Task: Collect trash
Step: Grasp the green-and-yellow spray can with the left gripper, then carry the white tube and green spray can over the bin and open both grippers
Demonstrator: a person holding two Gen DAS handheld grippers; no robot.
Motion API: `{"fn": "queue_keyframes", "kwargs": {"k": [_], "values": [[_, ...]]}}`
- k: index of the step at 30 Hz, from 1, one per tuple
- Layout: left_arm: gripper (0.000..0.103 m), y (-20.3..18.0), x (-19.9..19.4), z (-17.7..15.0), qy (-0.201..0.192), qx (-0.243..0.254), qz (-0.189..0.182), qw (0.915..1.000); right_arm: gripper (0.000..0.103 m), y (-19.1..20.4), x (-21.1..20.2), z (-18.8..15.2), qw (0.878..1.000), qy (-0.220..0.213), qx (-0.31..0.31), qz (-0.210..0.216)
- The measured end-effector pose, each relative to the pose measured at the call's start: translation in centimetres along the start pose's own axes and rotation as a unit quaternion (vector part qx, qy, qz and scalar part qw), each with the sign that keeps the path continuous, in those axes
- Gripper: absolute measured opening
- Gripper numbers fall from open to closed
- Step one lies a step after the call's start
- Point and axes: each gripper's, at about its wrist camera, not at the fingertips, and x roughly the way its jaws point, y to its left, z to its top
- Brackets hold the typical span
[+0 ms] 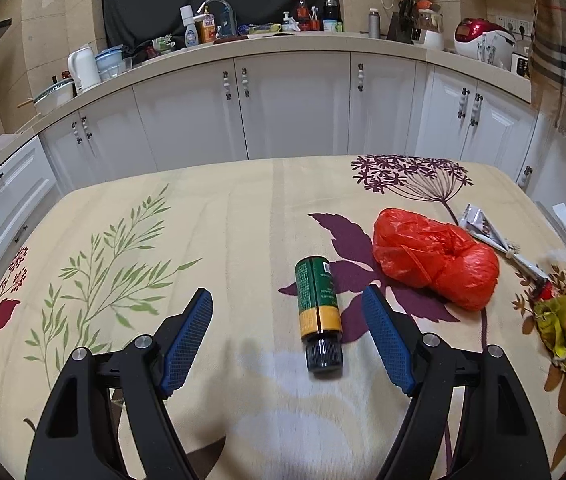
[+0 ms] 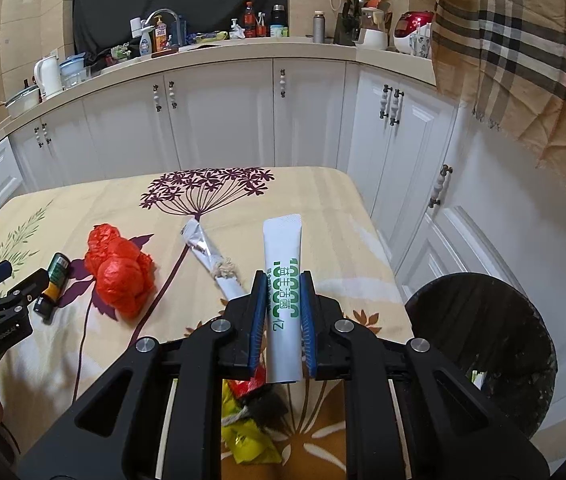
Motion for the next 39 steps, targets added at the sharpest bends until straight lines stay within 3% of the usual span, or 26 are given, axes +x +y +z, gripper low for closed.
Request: {"fn": "queue_keyframes", "kwargs": {"k": [4, 10, 12, 17, 28, 39], "values": [[0.071, -0.2, 0.7, 0.3, 0.011, 0.007, -0.002, 0.9999, 0.016, -0.2, 0.6, 0.2, 1.000, 0.003, 0.002, 0.001], [0.042, -0.9, 1.9, 0.1, 0.037, 0.033, -0.011, 0.9987, 0.016, -0.3, 1.0, 0.4, 1.000, 0.005, 0.004, 0.003], [0.026, -1.0, 2.2, 0.0, 0.047, 0.035, -0.022, 0.9981, 0.016, -0.2, 1.1, 0.4, 1.000, 0.005, 0.003, 0.003], [0.026, -0.9, 2.0, 0.1, 0.042, 0.032, -0.023, 0.9983, 0.016, -0.2, 1.1, 0.4, 1.000, 0.004, 0.005, 0.002], [0.025, -1.0, -1.4, 0.1, -0.011, 0.028, -0.021, 0.9993, 0.016, -0.8, -0.6, -0.3, 1.000, -0.004, 0.013, -0.006], [0.025, -3.6, -4.9, 0.5, -0.047, 0.038, -0.052, 0.9968, 0.016, -3.0, -3.4, -1.1, 0.999, -0.017, 0.029, -0.026]]}}
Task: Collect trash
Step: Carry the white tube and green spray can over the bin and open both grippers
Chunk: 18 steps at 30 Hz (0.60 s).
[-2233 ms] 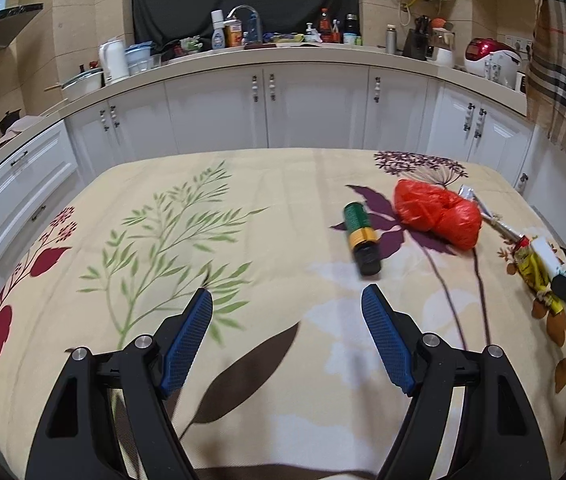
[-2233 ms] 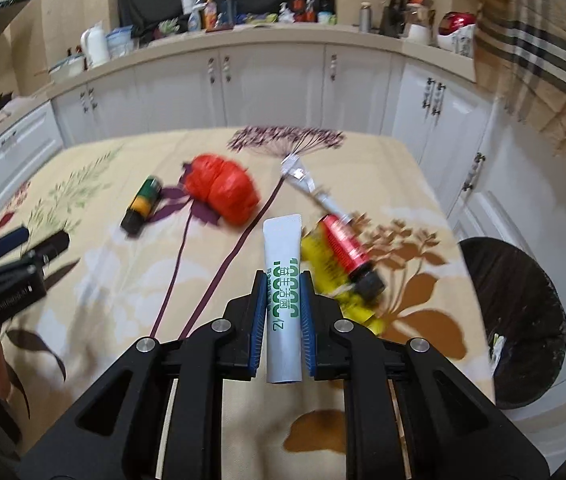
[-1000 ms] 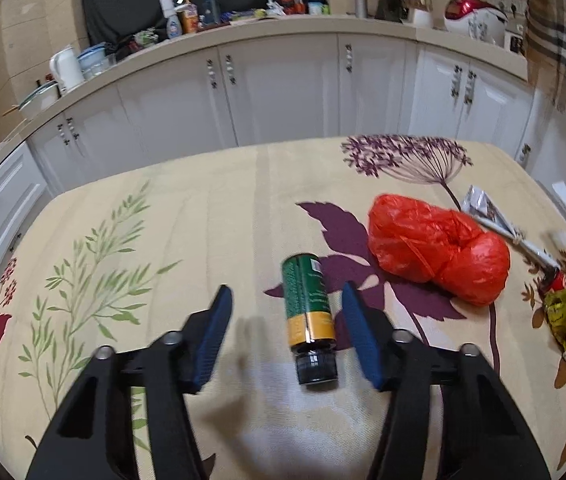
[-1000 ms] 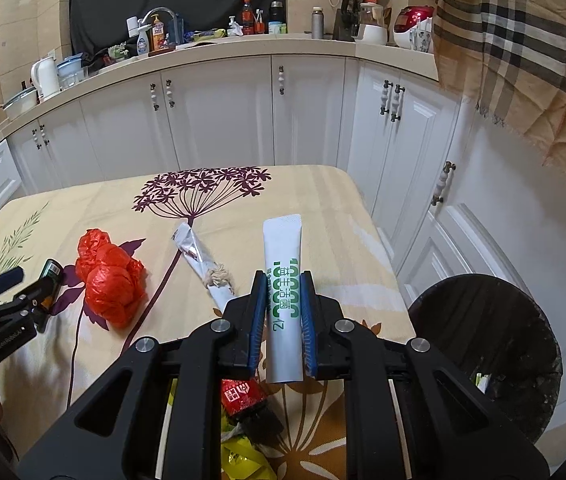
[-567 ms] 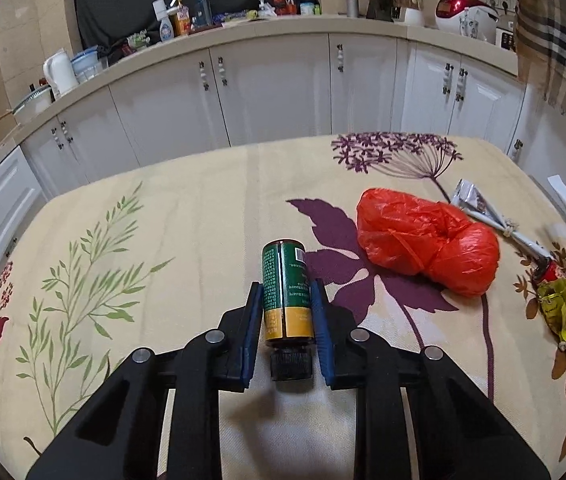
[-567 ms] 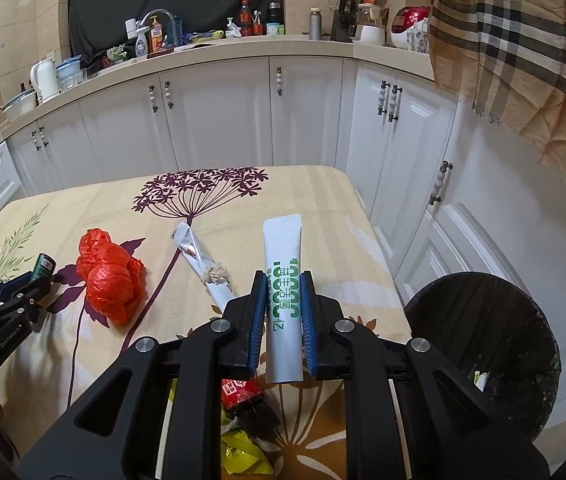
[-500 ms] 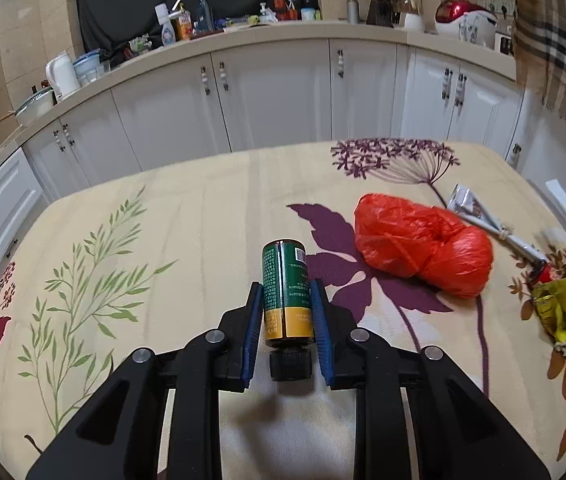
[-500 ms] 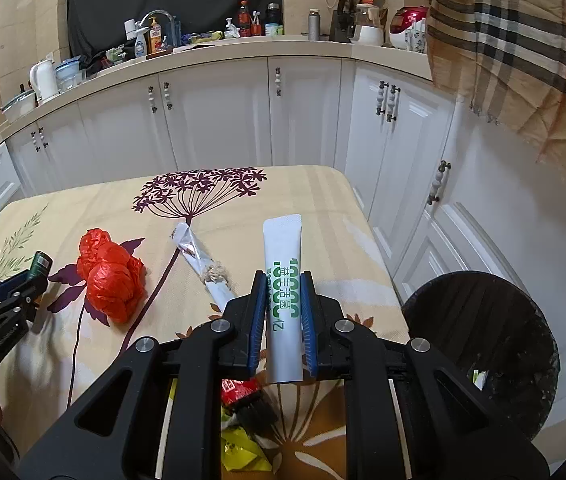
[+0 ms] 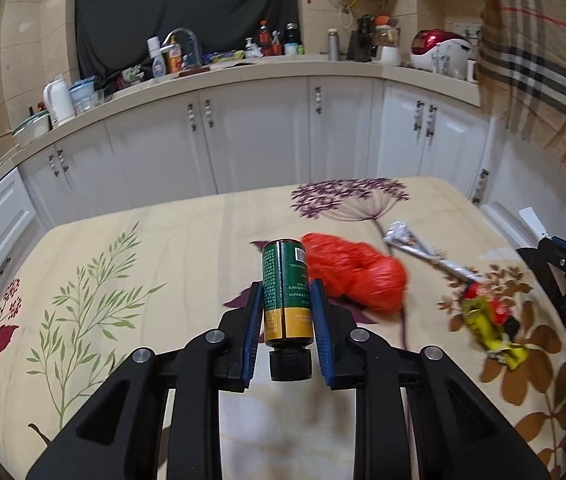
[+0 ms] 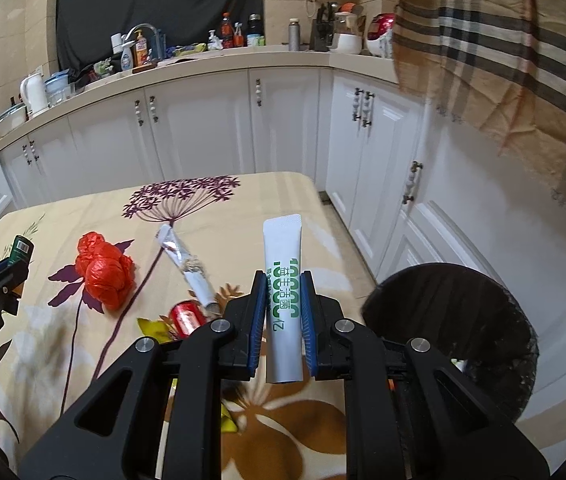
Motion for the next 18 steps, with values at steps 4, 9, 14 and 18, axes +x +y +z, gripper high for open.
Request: {"fn": "queue_keyframes", "kwargs": {"k": [4, 9, 14, 18], "values": [[0.025, -2.2, -0.7, 0.5, -0.010, 0.012, -0.019, 0.9997, 0.016, -1.4, -1.0, -0.2, 1.000, -0.006, 0.009, -0.012], [0.025, -5.1, -1.3, 1.0, -0.021, 0.029, -0.046, 0.9983, 0.016, -3.6, -2.1, -0.6, 0.999, -0.011, 0.021, -0.032], [0.025, -8.6, -1.9, 1.7, -0.035, 0.044, -0.078, 0.9953, 0.016, -6.2, -2.8, -1.0, 0.998, -0.015, 0.035, -0.057], [0.025, -11.5, -2.0, 2.3, -0.047, 0.058, -0.100, 0.9922, 0.016, -8.5, -3.3, -1.2, 0.995, -0.019, 0.045, -0.084]]}}
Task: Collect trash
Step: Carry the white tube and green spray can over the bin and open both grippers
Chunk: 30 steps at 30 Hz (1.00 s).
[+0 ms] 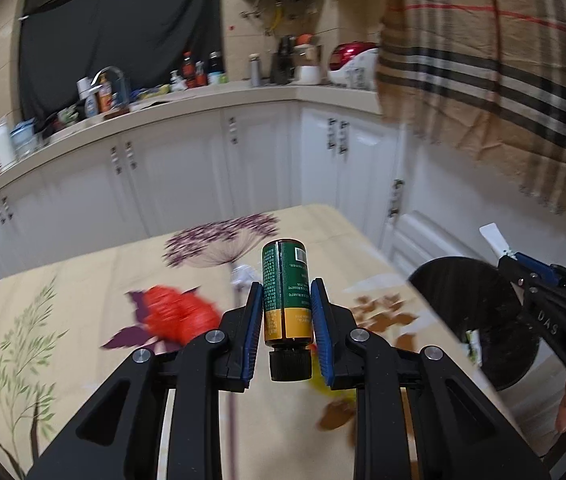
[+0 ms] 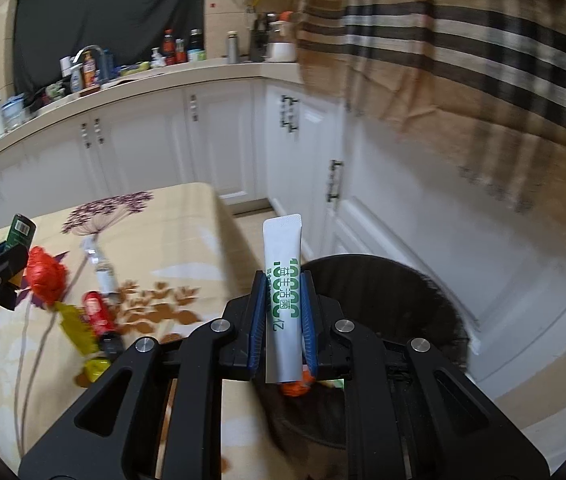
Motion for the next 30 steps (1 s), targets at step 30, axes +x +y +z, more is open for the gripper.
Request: {"fn": "queue_keyframes", "kwargs": {"k": [30], "values": [[0.025, -14.2, 7.2, 2.0, -0.006, 0.085, -0.076, 0.9934, 0.017, -10.1, 3.4, -1.2, 0.994, 0.002, 0.067, -0.089]]}}
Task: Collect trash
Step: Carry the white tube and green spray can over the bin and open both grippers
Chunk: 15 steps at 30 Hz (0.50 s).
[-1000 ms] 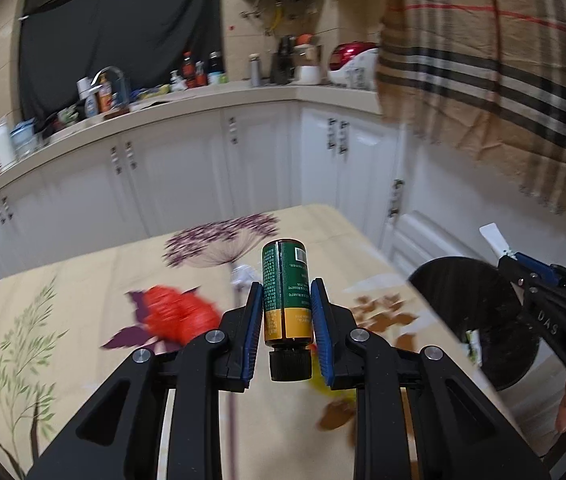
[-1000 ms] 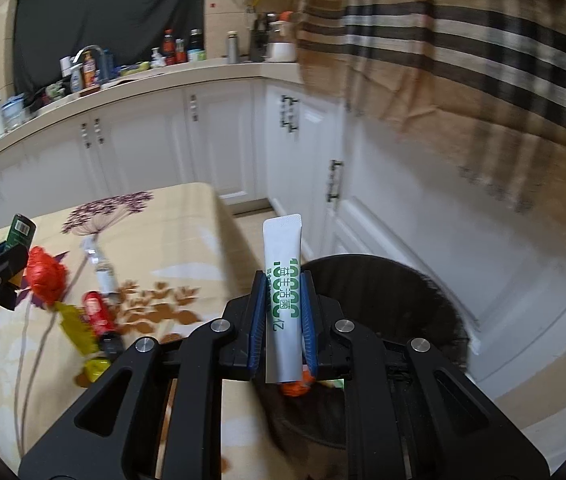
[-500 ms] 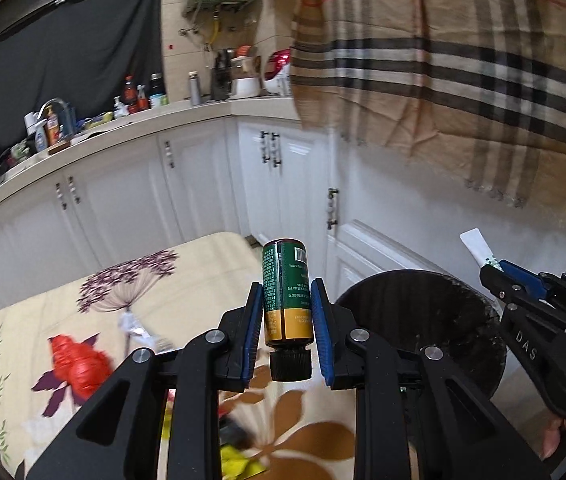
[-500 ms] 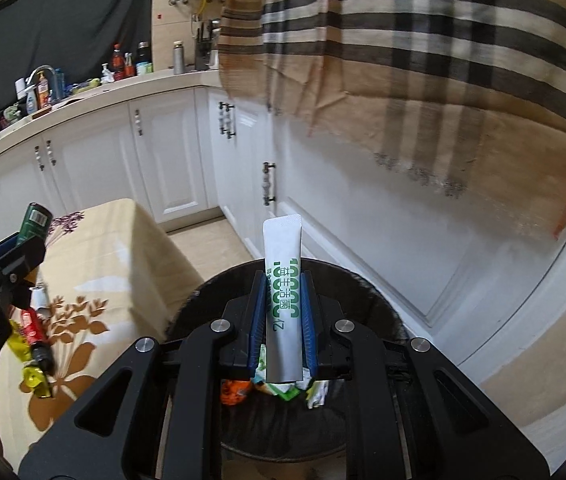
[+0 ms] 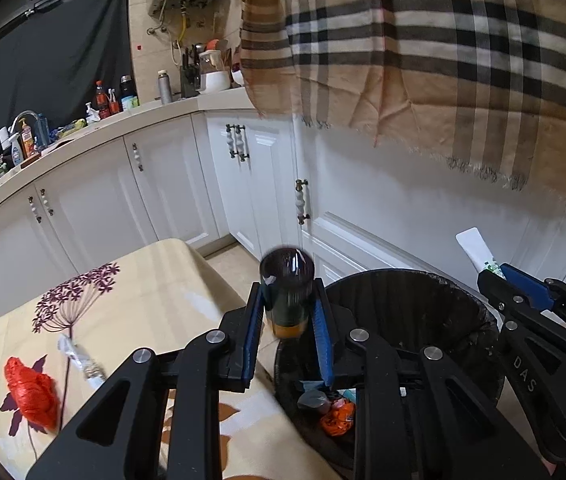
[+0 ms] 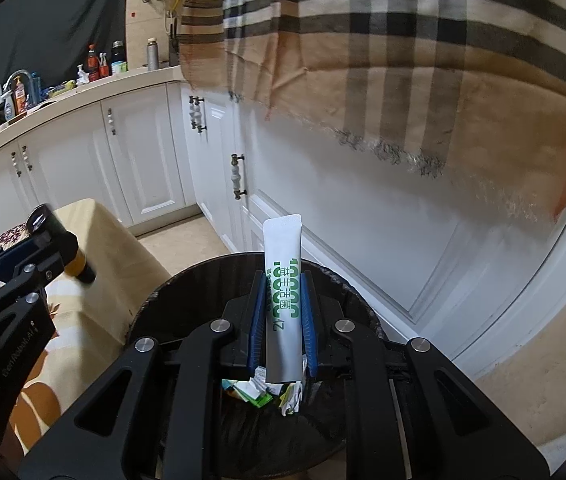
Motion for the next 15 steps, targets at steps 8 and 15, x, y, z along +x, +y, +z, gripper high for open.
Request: {"fn": "queue_keyframes", "kwargs": {"k": [8, 15], "values": [[0.025, -1.1, 2.1, 0.4, 0.015, 0.008, -0.001, 0.9999, 0.017, -0.5, 1.5, -0.1, 1.000, 0.005, 0.008, -0.009], [0.042, -1.6, 3.5, 0.5, 0.030, 0.013, -0.002, 0.9995, 0.030, -0.9, 2.2, -0.1, 1.000, 0.007, 0.016, -0.023]]}}
